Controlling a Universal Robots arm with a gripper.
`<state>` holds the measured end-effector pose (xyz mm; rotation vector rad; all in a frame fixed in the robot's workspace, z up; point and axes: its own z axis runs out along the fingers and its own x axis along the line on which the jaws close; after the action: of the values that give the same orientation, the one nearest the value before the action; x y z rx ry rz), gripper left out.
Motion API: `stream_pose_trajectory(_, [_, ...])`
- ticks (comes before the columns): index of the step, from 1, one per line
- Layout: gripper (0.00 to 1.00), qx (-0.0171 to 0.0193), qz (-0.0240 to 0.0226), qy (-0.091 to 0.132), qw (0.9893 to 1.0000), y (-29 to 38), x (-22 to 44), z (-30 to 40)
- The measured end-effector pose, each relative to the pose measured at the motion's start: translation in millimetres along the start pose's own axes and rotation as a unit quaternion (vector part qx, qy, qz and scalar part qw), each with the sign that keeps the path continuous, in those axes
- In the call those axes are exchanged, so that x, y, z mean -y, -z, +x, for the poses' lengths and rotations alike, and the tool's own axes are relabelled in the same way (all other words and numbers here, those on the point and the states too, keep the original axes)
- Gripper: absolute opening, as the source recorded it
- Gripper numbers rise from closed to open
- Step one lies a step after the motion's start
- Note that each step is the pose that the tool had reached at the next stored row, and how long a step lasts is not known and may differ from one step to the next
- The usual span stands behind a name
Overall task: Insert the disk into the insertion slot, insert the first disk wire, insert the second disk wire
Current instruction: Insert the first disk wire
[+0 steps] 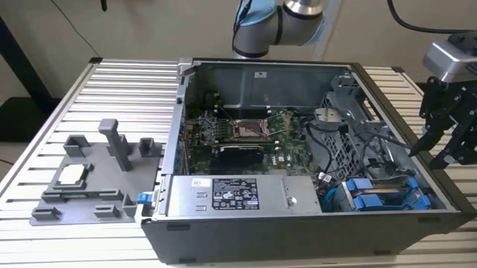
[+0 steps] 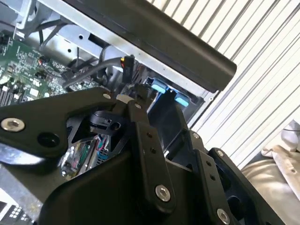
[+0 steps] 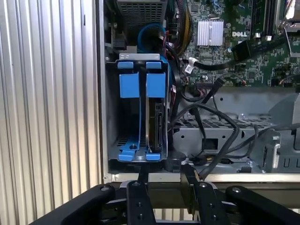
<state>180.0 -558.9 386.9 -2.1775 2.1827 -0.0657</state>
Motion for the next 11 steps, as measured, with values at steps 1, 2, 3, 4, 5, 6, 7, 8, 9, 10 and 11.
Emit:
stream_pose_trajectory(1, [0.41, 0.0, 0.0, 0.0, 1.0, -1.4, 0.8, -3.0])
stream_pose_trajectory(2, [0.41, 0.0, 0.0, 0.0, 1.0, -2.8, 1.6, -6.1])
stream_pose_trajectory(3, [0.41, 0.0, 0.0, 0.0, 1.0, -4.1, 2.4, -9.4])
stream_pose_trajectory(4, [0.41, 0.0, 0.0, 0.0, 1.0, -5.4, 3.2, -12.1])
stream_pose_trajectory(5, [0.41, 0.0, 0.0, 0.0, 1.0, -6.9, 3.7, -14.3])
stream_pose_trajectory(6, [0.41, 0.0, 0.0, 0.001, 1.0, -8.2, 4.1, -16.0])
stream_pose_trajectory(7, [0.41, 0.0001, 0.0, 0.002, 1.0, -9.4, 4.4, -17.2])
stream_pose_trajectory(8, [0.41, 0.0003, 0.0, 0.003, 1.0, -10.4, 4.8, -18.0])
stream_pose_trajectory(9, [0.41, 0.0006, -0.0001, 0.005, 1.0, -11.3, 5.4, -18.3])
stream_pose_trajectory(10, [0.41, 0.0006, -0.0001, 0.008, 1.0, -11.5, 6.5, -18.3])
stream_pose_trajectory(11, [0.41, 0.0007, -0.0001, 0.011, 0.9999, -11.7, 7.8, -18.3])
